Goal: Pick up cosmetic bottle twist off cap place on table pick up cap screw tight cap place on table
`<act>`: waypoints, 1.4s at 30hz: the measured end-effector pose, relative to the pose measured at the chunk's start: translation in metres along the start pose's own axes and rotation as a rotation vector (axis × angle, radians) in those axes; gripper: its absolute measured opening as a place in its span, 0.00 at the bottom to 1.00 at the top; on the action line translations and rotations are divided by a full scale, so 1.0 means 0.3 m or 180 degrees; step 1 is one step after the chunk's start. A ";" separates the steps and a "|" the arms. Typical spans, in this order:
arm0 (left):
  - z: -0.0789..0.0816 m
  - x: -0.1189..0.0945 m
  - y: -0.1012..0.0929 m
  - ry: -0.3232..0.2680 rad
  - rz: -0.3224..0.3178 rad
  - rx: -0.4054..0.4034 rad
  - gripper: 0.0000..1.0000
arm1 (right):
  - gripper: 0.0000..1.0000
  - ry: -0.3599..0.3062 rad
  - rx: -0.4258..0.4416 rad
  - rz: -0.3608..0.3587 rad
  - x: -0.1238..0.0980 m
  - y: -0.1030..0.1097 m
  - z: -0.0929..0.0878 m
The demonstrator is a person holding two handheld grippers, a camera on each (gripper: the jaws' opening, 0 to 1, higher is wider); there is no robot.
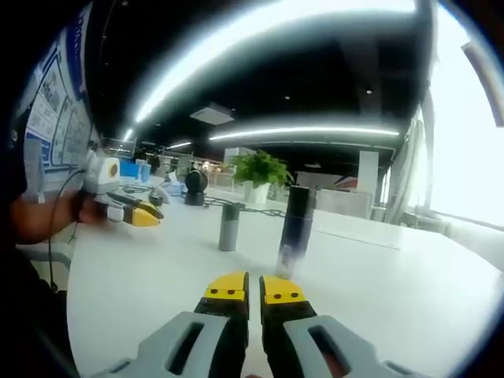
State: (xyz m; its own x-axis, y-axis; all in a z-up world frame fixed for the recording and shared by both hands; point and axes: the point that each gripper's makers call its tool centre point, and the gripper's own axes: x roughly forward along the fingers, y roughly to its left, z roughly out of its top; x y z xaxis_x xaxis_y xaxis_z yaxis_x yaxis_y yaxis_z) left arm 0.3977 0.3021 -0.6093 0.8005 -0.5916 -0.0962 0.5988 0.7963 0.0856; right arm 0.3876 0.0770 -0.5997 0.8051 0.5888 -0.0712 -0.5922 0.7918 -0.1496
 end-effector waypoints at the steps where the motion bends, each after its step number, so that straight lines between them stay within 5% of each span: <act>1: 0.000 0.000 0.000 0.0000 0.0000 0.0000 0.06 | 0.01 -0.0001 0.0001 0.0002 0.000 0.000 0.000; 32: -0.006 0.010 0.033 0.0099 0.0079 -0.0175 0.10 | 0.01 -0.0012 -0.0023 0.0019 0.001 0.002 0.002; 42: 0.054 0.055 0.042 0.0049 0.0033 -0.0152 0.12 | 0.01 -0.0021 -0.0039 0.0034 0.001 0.006 0.003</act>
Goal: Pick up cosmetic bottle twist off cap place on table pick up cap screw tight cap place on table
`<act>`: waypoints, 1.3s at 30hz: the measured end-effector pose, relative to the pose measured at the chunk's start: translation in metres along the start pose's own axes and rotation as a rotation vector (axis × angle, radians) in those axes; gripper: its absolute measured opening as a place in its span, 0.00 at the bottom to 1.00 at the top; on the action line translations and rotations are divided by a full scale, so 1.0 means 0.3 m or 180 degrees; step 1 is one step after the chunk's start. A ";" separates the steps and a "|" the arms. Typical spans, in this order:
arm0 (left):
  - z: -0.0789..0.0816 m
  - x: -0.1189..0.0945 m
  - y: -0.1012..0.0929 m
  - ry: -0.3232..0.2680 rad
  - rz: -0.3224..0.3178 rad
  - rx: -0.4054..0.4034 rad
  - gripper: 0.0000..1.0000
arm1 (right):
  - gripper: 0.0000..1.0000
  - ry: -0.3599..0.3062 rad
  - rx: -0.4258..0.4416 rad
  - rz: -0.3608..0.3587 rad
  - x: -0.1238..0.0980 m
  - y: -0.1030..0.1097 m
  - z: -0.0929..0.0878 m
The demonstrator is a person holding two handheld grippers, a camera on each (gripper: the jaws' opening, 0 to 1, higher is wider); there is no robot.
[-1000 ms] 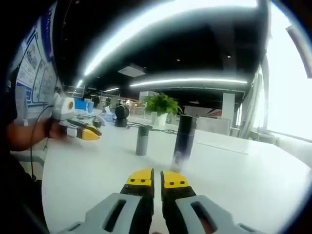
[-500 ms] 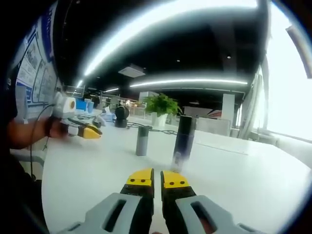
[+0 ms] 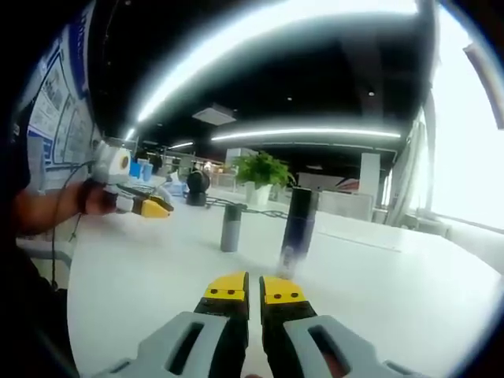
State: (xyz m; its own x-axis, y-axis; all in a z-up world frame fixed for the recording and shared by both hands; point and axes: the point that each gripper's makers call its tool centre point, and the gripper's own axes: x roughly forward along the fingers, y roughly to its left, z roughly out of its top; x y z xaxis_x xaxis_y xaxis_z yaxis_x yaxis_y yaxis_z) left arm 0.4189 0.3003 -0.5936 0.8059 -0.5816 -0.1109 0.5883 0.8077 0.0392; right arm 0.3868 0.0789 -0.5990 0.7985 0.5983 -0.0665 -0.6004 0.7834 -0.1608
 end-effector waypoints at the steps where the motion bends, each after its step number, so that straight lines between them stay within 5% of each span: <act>1: 0.004 0.007 0.000 -0.0001 -0.0011 0.0004 0.12 | 0.01 -0.0002 0.0000 -0.0002 0.000 0.000 0.000; 20: 0.041 0.140 -0.039 0.0041 -0.0187 -0.0059 0.16 | 0.01 -0.0030 0.0035 0.0015 -0.003 0.002 0.005; 39: 0.002 0.275 -0.064 0.0195 -0.0245 -0.0218 0.21 | 0.01 -0.0034 0.0030 0.0025 -0.003 0.001 0.004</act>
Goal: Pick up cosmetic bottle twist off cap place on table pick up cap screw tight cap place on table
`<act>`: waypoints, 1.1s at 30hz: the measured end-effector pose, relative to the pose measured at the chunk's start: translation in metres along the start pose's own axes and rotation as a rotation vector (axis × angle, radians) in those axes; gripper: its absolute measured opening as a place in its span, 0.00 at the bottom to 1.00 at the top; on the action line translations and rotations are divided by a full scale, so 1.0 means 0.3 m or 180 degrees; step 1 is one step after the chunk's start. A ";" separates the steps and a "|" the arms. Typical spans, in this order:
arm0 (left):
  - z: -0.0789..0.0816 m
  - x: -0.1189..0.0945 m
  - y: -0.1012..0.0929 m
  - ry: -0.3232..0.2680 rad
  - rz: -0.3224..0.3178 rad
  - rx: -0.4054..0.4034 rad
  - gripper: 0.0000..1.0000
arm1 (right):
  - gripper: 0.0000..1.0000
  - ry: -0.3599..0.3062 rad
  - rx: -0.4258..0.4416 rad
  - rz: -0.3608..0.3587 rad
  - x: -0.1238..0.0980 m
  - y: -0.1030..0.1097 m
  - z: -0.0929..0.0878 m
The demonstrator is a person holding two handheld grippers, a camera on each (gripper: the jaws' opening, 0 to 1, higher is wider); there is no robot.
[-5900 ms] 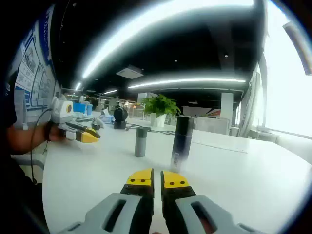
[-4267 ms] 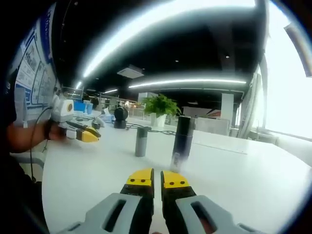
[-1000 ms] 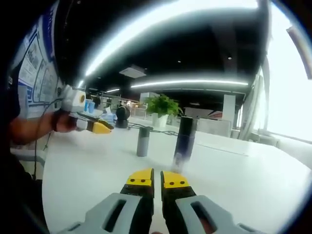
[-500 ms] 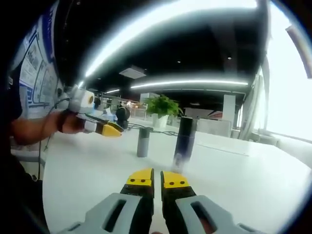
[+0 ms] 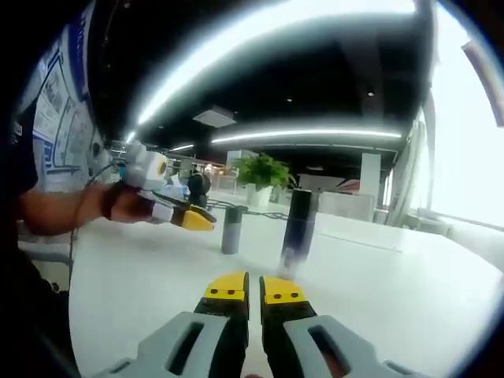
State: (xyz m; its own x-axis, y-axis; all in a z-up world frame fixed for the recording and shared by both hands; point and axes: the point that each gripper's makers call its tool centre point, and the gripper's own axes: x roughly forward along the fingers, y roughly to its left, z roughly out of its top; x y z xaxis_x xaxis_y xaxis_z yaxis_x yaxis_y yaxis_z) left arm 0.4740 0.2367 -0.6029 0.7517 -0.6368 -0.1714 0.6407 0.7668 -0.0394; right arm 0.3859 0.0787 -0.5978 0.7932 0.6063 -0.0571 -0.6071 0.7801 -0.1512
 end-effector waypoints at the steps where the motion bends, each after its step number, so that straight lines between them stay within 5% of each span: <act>1: -0.003 0.008 -0.004 0.0012 -0.0021 -0.0019 0.21 | 0.01 -0.0001 0.0000 0.0003 0.000 0.001 0.000; 18: -0.005 0.085 -0.037 0.0059 0.0361 -0.0061 0.22 | 0.01 -0.0025 -0.0017 0.0031 0.000 0.008 0.006; 33: -0.023 0.104 0.008 0.0127 0.0704 -0.0160 0.21 | 0.01 -0.0053 -0.0027 0.0041 -0.001 0.012 0.012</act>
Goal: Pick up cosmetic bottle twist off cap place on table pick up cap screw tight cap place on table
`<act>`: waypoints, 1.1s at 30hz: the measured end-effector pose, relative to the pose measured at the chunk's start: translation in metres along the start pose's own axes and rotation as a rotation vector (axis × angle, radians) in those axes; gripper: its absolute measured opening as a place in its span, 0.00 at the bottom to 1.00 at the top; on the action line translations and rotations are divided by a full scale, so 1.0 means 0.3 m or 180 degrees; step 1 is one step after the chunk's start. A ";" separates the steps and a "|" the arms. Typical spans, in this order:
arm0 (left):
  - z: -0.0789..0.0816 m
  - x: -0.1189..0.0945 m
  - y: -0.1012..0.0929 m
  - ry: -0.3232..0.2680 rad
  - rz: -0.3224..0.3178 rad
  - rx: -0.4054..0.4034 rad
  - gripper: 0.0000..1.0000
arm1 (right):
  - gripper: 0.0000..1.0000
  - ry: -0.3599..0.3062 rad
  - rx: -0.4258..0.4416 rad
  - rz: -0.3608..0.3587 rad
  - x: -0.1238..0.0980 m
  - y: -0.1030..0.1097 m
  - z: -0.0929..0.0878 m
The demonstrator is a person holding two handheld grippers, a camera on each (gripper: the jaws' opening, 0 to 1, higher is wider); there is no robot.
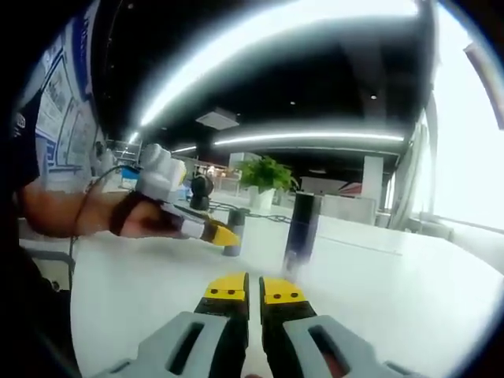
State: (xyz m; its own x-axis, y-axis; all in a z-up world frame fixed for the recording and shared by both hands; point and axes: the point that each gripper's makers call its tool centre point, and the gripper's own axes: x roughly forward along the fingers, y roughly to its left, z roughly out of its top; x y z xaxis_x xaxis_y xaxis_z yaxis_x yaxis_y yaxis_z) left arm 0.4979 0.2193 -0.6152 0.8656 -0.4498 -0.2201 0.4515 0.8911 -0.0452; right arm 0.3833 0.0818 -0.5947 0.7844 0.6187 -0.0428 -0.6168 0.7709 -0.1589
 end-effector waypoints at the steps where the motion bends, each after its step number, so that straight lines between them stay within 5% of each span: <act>1: 0.000 -0.001 -0.004 -0.0005 0.0010 -0.0004 0.21 | 0.01 -0.0001 0.0002 -0.0004 0.000 -0.001 0.000; 11: -0.013 0.010 -0.008 0.0021 0.0070 0.0009 0.18 | 0.01 0.0009 -0.0007 -0.0004 -0.001 -0.001 -0.002; 33: -0.004 -0.014 -0.047 -0.0064 -0.0210 0.0090 0.10 | 0.01 0.0019 -0.0011 0.0000 0.000 -0.003 -0.006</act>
State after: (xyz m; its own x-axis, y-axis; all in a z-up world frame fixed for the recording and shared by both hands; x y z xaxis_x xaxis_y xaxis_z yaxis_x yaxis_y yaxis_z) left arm 0.4877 0.2087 -0.6149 0.8378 -0.5089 -0.1979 0.5135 0.8575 -0.0313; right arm 0.3838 0.0809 -0.5965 0.7848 0.6179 -0.0487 -0.6166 0.7703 -0.1624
